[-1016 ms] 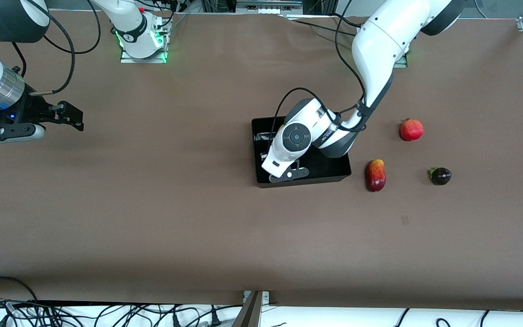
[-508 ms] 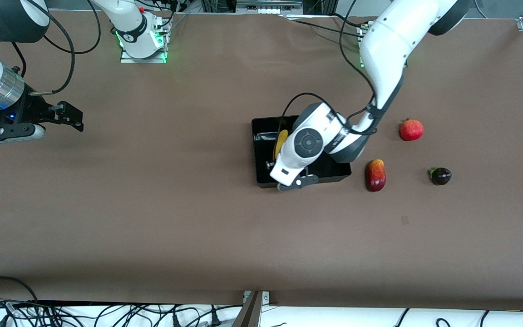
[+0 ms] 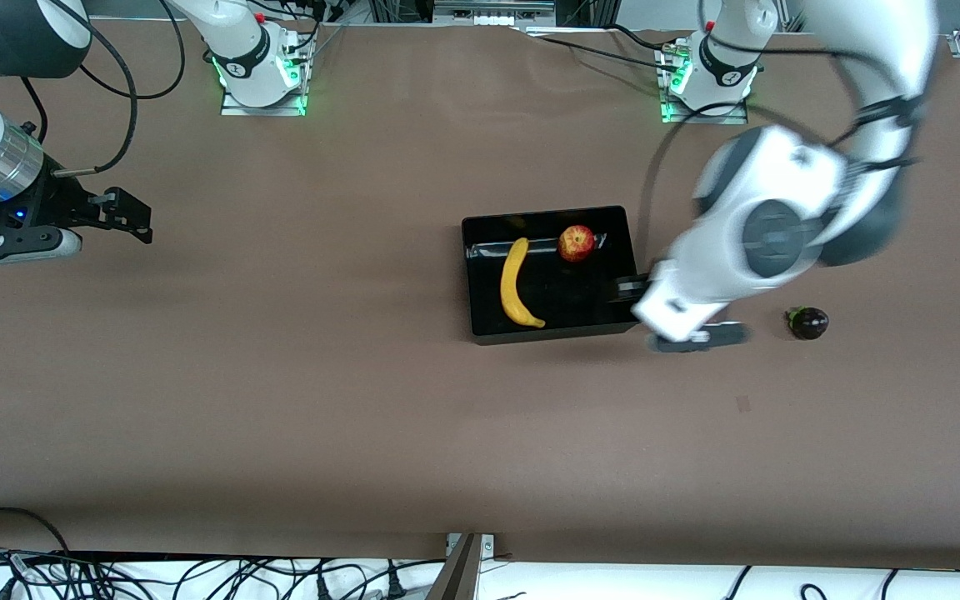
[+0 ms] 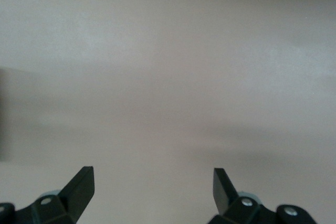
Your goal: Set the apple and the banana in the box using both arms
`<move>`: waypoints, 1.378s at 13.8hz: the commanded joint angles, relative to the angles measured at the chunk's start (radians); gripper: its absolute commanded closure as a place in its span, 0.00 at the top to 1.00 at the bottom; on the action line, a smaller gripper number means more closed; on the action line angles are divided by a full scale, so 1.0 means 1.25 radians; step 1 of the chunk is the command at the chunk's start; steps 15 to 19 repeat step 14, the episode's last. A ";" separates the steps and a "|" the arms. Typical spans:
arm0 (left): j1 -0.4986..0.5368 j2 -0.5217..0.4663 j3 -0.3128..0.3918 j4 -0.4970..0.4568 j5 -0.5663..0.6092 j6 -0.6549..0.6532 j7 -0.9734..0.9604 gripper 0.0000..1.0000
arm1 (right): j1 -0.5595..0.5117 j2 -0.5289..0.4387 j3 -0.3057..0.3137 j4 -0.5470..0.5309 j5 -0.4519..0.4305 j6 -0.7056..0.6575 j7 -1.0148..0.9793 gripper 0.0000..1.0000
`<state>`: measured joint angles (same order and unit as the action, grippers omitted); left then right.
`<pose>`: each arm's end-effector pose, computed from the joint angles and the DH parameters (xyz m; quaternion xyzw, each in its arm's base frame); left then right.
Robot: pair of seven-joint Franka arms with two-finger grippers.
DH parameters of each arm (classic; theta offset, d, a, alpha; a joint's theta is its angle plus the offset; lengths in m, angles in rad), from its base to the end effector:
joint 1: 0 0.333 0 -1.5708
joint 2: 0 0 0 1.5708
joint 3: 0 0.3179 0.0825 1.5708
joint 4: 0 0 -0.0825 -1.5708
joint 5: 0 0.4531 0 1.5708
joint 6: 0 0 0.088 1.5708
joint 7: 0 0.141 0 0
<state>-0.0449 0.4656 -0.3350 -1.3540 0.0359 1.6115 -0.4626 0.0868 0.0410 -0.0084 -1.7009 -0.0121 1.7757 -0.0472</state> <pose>0.6934 -0.2332 0.4073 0.9930 0.0485 -0.1068 0.0151 0.6468 0.0494 0.5135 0.9978 0.0639 0.0170 0.0058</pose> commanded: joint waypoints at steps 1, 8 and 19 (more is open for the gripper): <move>0.031 -0.092 0.063 -0.031 -0.003 -0.037 0.187 1.00 | -0.001 0.013 0.004 0.029 0.000 -0.002 0.000 1.00; 0.026 -0.386 0.246 -0.273 -0.014 -0.064 0.390 1.00 | 0.000 0.013 0.004 0.032 0.000 -0.003 0.000 1.00; 0.030 -0.370 0.236 -0.221 -0.016 -0.098 0.392 1.00 | 0.001 0.013 0.004 0.032 0.001 -0.003 -0.001 1.00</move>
